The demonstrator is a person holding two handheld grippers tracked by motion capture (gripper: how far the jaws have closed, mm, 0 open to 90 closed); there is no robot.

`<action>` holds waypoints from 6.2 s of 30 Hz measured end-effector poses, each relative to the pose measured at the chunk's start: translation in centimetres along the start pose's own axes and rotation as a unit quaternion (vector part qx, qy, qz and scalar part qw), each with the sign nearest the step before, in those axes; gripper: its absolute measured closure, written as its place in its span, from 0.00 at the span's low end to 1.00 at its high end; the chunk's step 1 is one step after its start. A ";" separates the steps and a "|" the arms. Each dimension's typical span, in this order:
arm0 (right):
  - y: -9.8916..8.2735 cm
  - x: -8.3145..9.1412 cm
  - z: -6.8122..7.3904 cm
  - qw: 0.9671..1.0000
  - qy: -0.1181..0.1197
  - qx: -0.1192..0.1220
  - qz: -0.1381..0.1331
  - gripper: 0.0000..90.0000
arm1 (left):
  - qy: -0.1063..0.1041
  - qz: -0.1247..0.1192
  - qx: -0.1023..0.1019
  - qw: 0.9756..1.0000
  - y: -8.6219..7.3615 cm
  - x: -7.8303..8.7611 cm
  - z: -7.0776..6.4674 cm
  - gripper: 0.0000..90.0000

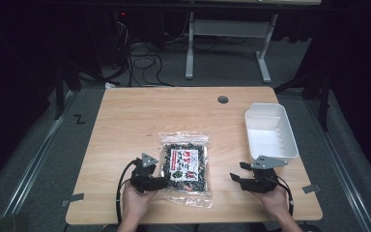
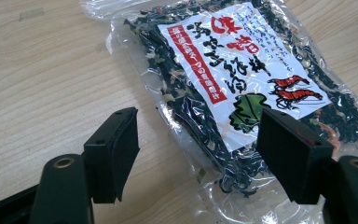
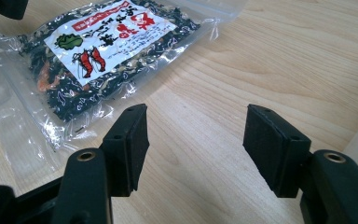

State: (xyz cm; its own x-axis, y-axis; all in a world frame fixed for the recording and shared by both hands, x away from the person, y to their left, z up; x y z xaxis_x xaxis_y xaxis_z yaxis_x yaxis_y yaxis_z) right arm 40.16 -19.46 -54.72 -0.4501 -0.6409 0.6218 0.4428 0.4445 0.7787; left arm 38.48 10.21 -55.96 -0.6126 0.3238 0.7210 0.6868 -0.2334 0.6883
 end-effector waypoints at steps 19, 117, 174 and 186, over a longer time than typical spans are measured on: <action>-0.6 0.2 -0.9 1.000 -0.017 -0.009 -0.005 0.45 | 0.023 0.033 0.010 0.999 1.1 -1.2 -0.8 0.24; 6.5 -6.0 -2.2 0.998 -0.027 -0.029 0.054 0.43 | -0.016 0.054 -0.076 0.996 0.4 -3.6 -1.5 0.38; 6.4 -10.9 -3.3 0.986 0.070 -0.129 0.076 0.80 | 0.017 0.045 -0.077 0.996 1.0 -3.9 -1.0 0.41; 6.5 -10.4 -2.9 0.990 0.064 -0.100 0.073 0.94 | 0.013 0.040 -0.068 0.997 0.9 -3.9 -1.0 0.41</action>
State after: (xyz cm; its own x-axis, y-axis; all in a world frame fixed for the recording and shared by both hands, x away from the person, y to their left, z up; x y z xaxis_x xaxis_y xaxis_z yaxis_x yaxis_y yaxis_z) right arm 50.01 -11.71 -56.37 -0.2739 -0.6589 0.7006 0.6467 0.4129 0.6413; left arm 41.11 7.84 -58.10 -0.5694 0.2767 0.7741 0.6751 -0.3800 0.6323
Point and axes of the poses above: each handheld gripper's, and its own axes: x roughly backward along the jaws, y roughly out of its top, z roughly to its left, the point moved 8 cm from there along -x, roughly forward along the jaws, and after that the axes turned 5 degrees about y, right-handed, at the moved point
